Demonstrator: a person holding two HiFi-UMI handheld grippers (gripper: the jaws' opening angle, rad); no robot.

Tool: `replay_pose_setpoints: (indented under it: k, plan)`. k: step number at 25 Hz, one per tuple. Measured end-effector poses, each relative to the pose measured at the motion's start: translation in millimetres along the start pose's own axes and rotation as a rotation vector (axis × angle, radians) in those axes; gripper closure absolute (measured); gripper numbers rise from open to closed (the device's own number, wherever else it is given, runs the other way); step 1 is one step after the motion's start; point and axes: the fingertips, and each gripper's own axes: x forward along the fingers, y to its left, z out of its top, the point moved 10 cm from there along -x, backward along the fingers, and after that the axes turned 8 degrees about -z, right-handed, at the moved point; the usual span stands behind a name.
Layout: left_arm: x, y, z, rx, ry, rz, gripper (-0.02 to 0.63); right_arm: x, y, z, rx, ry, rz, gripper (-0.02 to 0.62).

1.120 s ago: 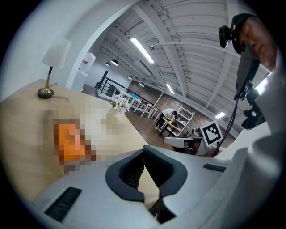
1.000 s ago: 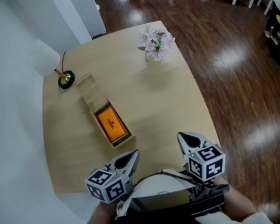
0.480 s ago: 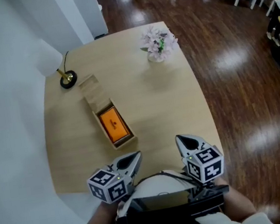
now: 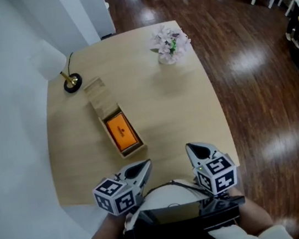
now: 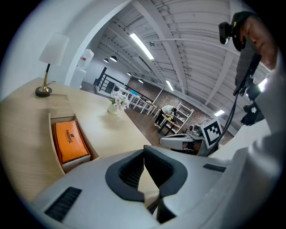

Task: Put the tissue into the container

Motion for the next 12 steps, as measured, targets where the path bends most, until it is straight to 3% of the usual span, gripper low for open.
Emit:
replay_pose_setpoints:
  k: [12]
  plan:
    - [0.4, 3.7, 2.3, -0.006, 0.002, 0.003, 0.606, 8.2, 2.9, 3.9, -0.029, 0.020, 0.024, 0.595]
